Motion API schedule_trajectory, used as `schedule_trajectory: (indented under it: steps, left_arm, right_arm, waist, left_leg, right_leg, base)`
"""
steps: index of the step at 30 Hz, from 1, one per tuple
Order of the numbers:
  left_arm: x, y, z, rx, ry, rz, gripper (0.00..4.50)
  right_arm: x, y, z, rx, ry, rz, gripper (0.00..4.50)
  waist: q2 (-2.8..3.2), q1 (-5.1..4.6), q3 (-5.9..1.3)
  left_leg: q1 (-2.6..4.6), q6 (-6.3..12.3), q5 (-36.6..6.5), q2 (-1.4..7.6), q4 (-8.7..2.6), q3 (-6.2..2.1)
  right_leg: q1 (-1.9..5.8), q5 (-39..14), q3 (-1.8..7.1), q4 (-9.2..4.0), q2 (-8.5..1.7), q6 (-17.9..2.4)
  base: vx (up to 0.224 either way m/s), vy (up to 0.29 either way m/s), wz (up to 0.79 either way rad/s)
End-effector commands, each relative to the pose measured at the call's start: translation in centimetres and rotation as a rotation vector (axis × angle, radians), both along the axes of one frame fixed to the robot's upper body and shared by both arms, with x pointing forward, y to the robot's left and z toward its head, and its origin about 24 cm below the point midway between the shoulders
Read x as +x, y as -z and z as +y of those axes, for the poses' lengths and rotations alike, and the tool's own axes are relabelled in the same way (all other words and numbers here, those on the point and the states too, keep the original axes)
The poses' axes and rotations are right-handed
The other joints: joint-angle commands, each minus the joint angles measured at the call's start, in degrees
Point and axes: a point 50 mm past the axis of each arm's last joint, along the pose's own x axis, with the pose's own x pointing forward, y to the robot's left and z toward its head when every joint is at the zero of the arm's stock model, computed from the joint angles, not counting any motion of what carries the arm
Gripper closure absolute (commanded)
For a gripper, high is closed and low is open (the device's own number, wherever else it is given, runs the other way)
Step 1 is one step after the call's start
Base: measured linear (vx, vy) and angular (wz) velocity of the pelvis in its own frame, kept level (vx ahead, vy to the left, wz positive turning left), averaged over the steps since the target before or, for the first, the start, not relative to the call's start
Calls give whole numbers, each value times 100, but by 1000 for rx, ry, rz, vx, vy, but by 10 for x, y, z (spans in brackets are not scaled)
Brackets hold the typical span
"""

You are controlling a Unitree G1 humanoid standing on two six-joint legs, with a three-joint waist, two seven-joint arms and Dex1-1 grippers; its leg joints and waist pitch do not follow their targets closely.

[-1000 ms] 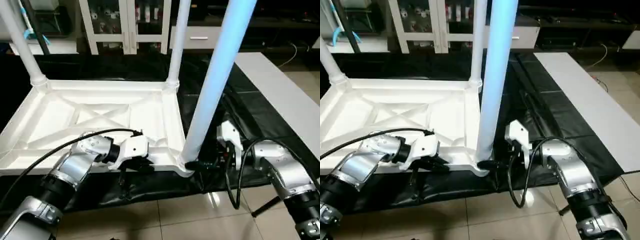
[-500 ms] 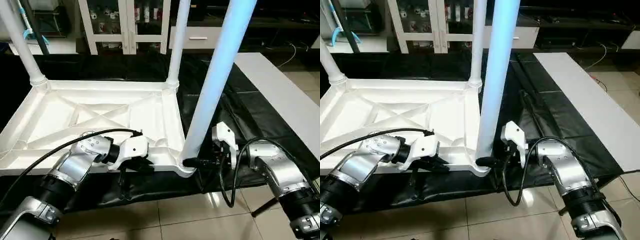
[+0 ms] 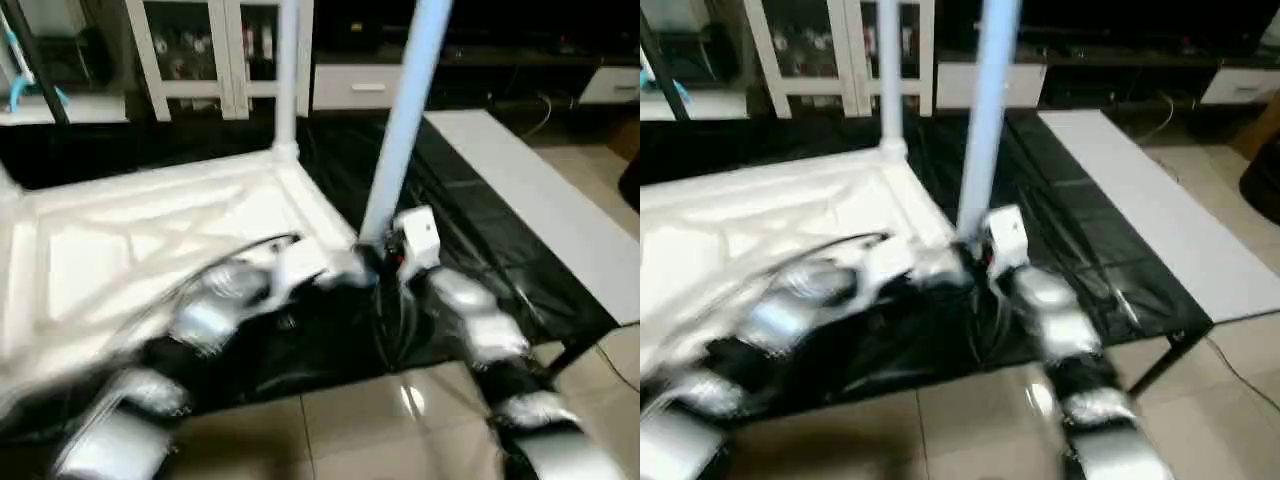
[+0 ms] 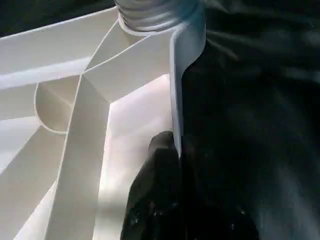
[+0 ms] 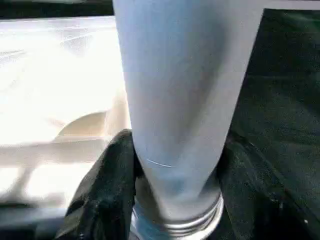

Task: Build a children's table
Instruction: Rotate leg to tighten

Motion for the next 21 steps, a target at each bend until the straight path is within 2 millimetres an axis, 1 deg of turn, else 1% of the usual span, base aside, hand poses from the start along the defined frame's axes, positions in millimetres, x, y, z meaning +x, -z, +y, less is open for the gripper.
schedule_trajectory:
  steps: [1, 2, 3, 5, 6, 7, 8, 9, 10, 11, 12, 13, 14, 15, 16, 17, 18, 19, 20, 21]
  left_arm:
    - [6, -3, 3, 18, -67, -57, 450]
    - [6, -3, 1, 19, -59, -59, 450]
    - [6, -3, 0, 17, -45, -61, 450]
    - [5, -2, 0, 23, -27, -51, 450]
    - [5, -1, 1, 27, -20, -52, 450]
    - [5, -1, 2, 30, -16, -50, 450]
    - [4, 1, 3, 35, -4, -49, 450]
    - [4, 1, 4, 37, -1, -48, 450]
    - [2, 1, 5, 33, 41, -56, 450]
    - [2, 1, 5, 32, 47, -58, 450]
    - [1, 1, 5, 25, 78, -65, 450]
    - [0, 1, 5, 21, 88, -66, 450]
    - [-1, 1, 6, 18, 109, -67, 450]
    - [-6, 0, 6, 11, 176, -66, 450]
    - [-18, 1, 7, -1, 318, -35, 450]
    - [-25, 3, 11, 2, 390, -2, 450]
    - [-31, 5, 17, 21, 441, 37, 450]
    - [-36, 7, 30, 88, 473, 72, 450]
    - [-36, 7, 30, 88, 473, 72, 450]
    - [-39, 6, 36, 97, 485, 89, 450]
  right_arm:
    - [-4, 19, -20, -44, 166, 71, 257]
    - [-3, 17, -18, -34, 169, 53, 257]
    - [-1, 12, -12, 12, 148, 21, 257]
    - [1, 5, -4, 65, 100, -28, 257]
    - [1, 1, 1, 120, 67, -55, 257]
    - [1, -2, 3, 161, 46, -73, 257]
    - [0, -8, 11, 271, -24, -102, 257]
    - [-1, -11, 13, 313, -57, -117, 222]
    - [-5, -15, 15, 355, -147, -139, 222]
    - [-6, -15, 16, 361, -159, -139, 222]
    - [-10, -15, 19, 361, -233, -127, 187]
    - [-11, -15, 17, 337, -249, -129, 179]
    - [-12, -14, 15, 315, -256, -127, 179]
    - [-13, -14, 13, 297, -271, -126, 169]
    - [-14, -15, 5, 257, -286, -143, 146]
    - [-16, -16, 1, 233, -314, -151, 146]
    - [-18, -17, -4, 206, -361, -150, 134]
    - [-22, -19, -13, 136, -435, -155, 124]
    - [-22, -19, -13, 136, -435, -155, 124]
    - [-26, -20, -18, 72, -496, -164, 112]
  waist:
    - [31, -31, -269]
    - [51, -33, -280]
    - [49, -36, -281]
    - [51, -33, -281]
    - [64, -34, -293]
    - [51, -40, -296]
    - [52, -34, -301]
    - [35, -38, -306]
    - [49, -23, -306]
    - [41, -3, -303]
    - [28, 4, -305]
    - [26, 8, -306]
    - [24, 18, -312]
    - [24, 17, -313]
    - [26, 21, -343]
    - [41, 16, -339]
    - [58, 33, -341]
    - [99, 58, -357]
    - [92, 63, -373]
    - [102, 83, -367]
  left_leg:
    - [69, -72, -2638, -41, -425, -20]
    - [46, -38, -2603, -33, -439, -28]
    - [35, -22, -2584, -32, -444, -27]
    - [42, 76, -2598, -35, -431, -1]
    - [28, 116, -2513, -32, -432, 2]
    - [8, 152, -2479, -33, -434, 12]
    - [-8, 212, -2393, -29, -433, 14]
    - [-5, 275, -2375, -30, -429, 27]
    - [-28, 299, -2194, -10, -435, 27]
    - [-23, 354, -2157, -8, -433, 38]
    - [-18, 390, -2155, -3, -427, 46]
    - [-24, 403, -2133, -1, -431, 43]
    - [-53, 412, -2039, 0, -436, 42]
    - [-61, 411, -1992, 5, -438, 42]
    - [-97, 399, -1738, -2, -437, 32]
    - [-145, 411, -1511, 7, -456, 25]
    - [-96, 430, -1443, 27, -436, 41]
    - [-57, 452, -1378, 39, -414, 52]
    - [-55, 479, -1230, 56, -410, 55]
    - [-43, 514, -1122, 49, -395, 78]
  right_leg:
    - [95, -2895, 56, -601, -189, -621]
    - [118, -2691, 55, -592, -187, -662]
    - [123, -2586, 57, -584, -187, -692]
    - [100, -2331, 78, -569, -178, -822]
    - [120, -2164, 85, -546, -183, -892]
    - [132, -2100, 88, -546, -184, -917]
    - [143, -2006, 91, -535, -195, -969]
    - [157, -1951, 89, -538, -187, -989]
    - [166, -1771, 101, -507, -202, -1064]
    - [174, -1775, 93, -522, -205, -1074]
    - [166, -1820, 99, -516, -208, -1092]
    - [173, -1849, 95, -514, -209, -1092]
    - [192, -1825, 98, -507, -221, -1072]
    - [189, -1815, 102, -499, -228, -1076]
    - [232, -1633, 103, -464, -242, -1090]
    - [255, -1429, 94, -428, -240, -1114]
    - [218, -1293, 99, -423, -246, -1187]
    - [212, -1063, 112, -385, -236, -1290]
    - [236, -794, 115, -354, -232, -1363]
    - [212, -560, 118, -334, -212, -1437]
  base:
    - [0, 0, 0]
    - [0, 0, 0]
    - [0, 0, 0]
    - [0, 0, 0]
    - [0, 0, 0]
    - [0, 0, 0]
    - [0, 0, 0]
    - [0, 0, 0]
    - [0, 0, 0]
    - [0, 0, 0]
    - [0, 0, 0]
    - [0, 0, 0]
    - [0, 0, 0]
    - [0, 0, 0]
    - [0, 0, 0]
    - [0, 0, 0]
    - [0, 0, 0]
    - [0, 0, 0]
    - [76, -10, 3]
    - [75, 1, 3]
